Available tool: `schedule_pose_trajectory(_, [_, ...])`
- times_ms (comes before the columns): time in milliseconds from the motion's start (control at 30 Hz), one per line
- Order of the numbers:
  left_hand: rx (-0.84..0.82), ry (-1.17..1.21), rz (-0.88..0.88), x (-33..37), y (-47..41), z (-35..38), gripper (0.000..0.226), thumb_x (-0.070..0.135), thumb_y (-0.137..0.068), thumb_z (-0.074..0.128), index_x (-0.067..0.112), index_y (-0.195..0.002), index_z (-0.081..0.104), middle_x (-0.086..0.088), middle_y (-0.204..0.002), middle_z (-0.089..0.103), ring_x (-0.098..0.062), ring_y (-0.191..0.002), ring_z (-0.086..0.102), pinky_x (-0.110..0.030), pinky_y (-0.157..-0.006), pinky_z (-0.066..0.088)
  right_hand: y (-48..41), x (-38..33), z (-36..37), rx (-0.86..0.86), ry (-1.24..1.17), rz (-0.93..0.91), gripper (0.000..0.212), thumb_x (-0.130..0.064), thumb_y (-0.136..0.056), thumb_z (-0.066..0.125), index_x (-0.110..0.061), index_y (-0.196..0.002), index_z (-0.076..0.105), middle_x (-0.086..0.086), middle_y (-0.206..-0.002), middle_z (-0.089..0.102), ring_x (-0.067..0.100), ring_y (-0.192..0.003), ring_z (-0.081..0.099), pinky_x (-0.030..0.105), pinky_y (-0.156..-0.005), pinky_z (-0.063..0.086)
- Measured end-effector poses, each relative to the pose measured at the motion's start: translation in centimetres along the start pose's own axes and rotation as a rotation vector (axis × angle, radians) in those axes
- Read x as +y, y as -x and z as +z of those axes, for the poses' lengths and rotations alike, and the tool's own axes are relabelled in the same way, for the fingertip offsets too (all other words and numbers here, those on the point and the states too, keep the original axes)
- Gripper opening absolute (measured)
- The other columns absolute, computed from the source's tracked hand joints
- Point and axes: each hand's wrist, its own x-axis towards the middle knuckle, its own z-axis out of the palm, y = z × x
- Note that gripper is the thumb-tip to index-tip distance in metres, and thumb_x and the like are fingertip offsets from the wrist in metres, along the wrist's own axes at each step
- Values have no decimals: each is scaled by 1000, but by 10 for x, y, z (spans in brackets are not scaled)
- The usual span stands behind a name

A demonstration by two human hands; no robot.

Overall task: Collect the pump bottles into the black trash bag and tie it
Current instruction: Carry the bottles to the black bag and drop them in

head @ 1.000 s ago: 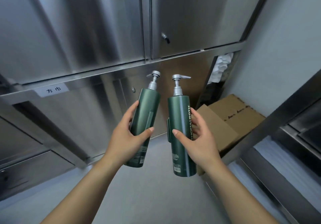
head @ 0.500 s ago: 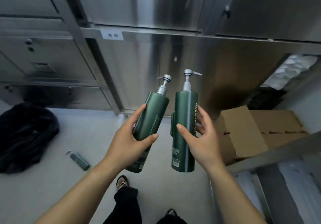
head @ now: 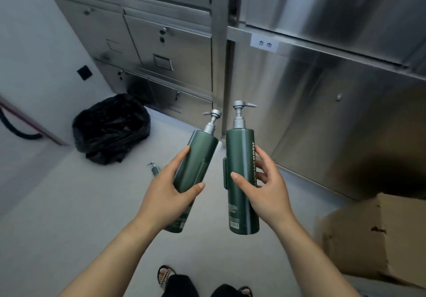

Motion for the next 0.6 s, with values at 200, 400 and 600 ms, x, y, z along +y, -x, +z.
schedule_pose_trajectory(200, [127,-17,-81,-61,-11,-98,79,39,-69,76,58,-132,31,12,-130,56,-8,-115,55,-37,-100,46,-21,-24,114,-138,19,-14,72,-43,-66,76,-65,-121,36,-28,-112,53,-4,-99,56,13,-69,47])
schedule_pose_trajectory(400, [216,-2,-137,-128,-25,-174,80,38,-68,77,57,-132,32,19,-124,54,0,-110,53,-19,-89,43,-42,-34,210,-228,45,-22,70,-44,-65,76,-71,-114,35,-29,-114,50,0,-105,54,21,-76,49])
schedule_pose_trajectory(600, [240,43,-199,-168,-74,-219,80,37,-70,76,59,-131,31,32,-116,49,19,-97,50,-8,-80,38,-89,-38,275,-307,140,-16,70,-41,-66,77,-66,-118,37,-31,-114,50,-4,-106,52,22,-79,50])
